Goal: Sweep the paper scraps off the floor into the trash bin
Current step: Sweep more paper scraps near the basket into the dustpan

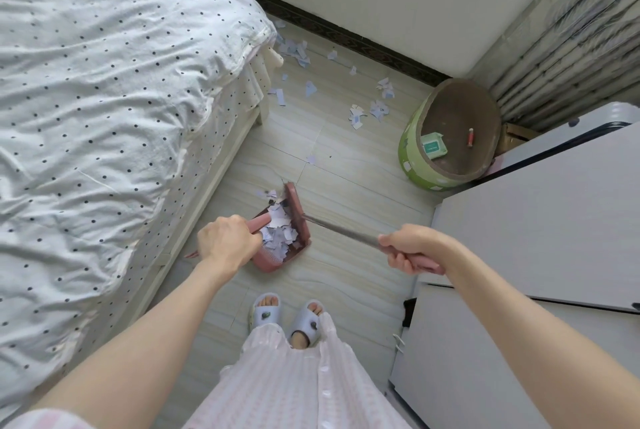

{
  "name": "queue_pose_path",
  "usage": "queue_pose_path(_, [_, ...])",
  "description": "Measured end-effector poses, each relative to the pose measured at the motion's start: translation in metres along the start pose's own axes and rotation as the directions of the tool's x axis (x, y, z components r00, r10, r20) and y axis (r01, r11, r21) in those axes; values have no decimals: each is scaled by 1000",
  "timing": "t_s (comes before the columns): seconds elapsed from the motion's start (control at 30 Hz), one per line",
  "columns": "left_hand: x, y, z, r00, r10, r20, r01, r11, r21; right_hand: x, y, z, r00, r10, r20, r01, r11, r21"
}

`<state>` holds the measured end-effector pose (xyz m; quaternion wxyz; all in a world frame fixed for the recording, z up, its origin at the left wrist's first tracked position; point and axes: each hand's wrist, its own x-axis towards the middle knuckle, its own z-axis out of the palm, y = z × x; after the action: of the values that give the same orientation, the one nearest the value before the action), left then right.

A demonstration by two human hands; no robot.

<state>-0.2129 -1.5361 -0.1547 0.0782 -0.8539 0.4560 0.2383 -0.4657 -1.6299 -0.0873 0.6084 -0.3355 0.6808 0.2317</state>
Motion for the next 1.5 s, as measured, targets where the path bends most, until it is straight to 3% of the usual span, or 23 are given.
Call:
queue_pose_path(0.07, [-3, -6, 0, 999, -33, 7, 34, 999, -24, -1, -11, -3, 999, -13, -43, 11, 998, -57])
queue_pose_path(0.2, [-5, -18, -2, 995, -100, -2, 99, 992, -73, 10, -36, 8, 962, -160, -221, 66, 922, -381])
queue_pose_path(0.37, [-4, -34, -1, 988, -151, -10, 150, 986, -72, 27, -58, 33, 914, -251, -319, 50, 849, -525])
queue_pose_path(0.57, [-4, -48, 5, 975, -221, -5, 220, 970, -99, 63, -57, 57, 901, -328, -285, 31, 703, -710])
queue_pose_path(0.8, [2, -49, -3, 973, -229, -12, 225, 966, -130, 53, -41, 50, 936, -270, -225, -17, 606, -796])
queue_pose_path(0.97, [-4, -43, -2, 970, -242, 5, 240, 960, -146, 36, -43, 30, 968, -240, -78, 53, 496, -867])
queue_pose_path(1.07, [-6, -39, 1, 973, -230, 18, 229, 959, -169, 29, -40, 11, 971, -236, -29, 105, 538, -836])
queue_pose_path(1.17, [-9, -40, 2, 974, -228, 16, 227, 959, -172, 16, -34, -3, 973, -229, -27, 132, 649, -750])
queue_pose_path(1.5, [-8, -43, -7, 973, -229, 23, 229, 962, -148, 12, -55, -28, 946, -276, -171, 114, 775, -621])
